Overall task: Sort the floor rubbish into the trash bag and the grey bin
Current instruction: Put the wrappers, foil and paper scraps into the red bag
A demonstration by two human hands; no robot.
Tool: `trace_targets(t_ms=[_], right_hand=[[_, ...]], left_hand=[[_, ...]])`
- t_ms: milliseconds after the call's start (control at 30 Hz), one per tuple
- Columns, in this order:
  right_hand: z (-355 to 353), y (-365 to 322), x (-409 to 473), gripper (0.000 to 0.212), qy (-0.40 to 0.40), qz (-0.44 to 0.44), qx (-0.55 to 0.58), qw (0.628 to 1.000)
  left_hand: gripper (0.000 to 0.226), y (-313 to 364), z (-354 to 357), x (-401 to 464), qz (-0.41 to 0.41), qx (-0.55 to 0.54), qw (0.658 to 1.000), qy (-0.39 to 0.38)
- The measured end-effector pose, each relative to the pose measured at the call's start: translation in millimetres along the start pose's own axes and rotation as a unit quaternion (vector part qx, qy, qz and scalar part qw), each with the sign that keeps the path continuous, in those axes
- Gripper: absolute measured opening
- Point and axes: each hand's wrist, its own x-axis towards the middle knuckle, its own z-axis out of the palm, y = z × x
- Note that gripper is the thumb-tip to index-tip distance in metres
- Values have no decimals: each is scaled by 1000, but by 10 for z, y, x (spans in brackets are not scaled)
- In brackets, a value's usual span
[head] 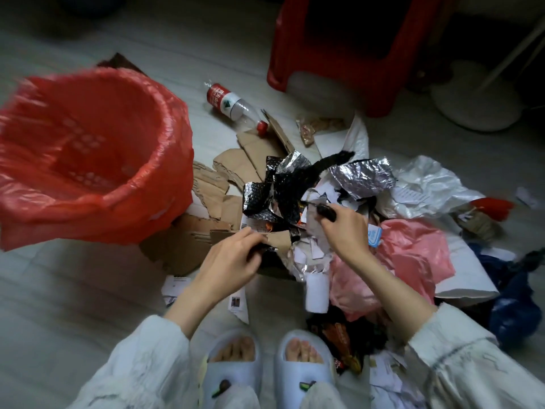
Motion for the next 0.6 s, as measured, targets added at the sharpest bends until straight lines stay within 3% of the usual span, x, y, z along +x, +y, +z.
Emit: trace_targets(t_ms=[167, 267, 467, 600], right_hand=[[-515, -590, 139, 25, 6, 38, 191, 981], [-774, -1053, 111, 25, 9, 4, 241, 970], [-969, -2135, 31, 21, 33, -119, 226, 966], [-819, -2696, 122, 21, 10, -96, 321, 942]], left_hand=[[27, 179, -689, 57, 11, -44, 993, 112], [23, 246, -1147, 45, -9, -65, 976, 208], [12, 164, -2067, -131, -53, -45, 909, 411], [13, -10, -2451, -261, -111, 17, 855, 506]])
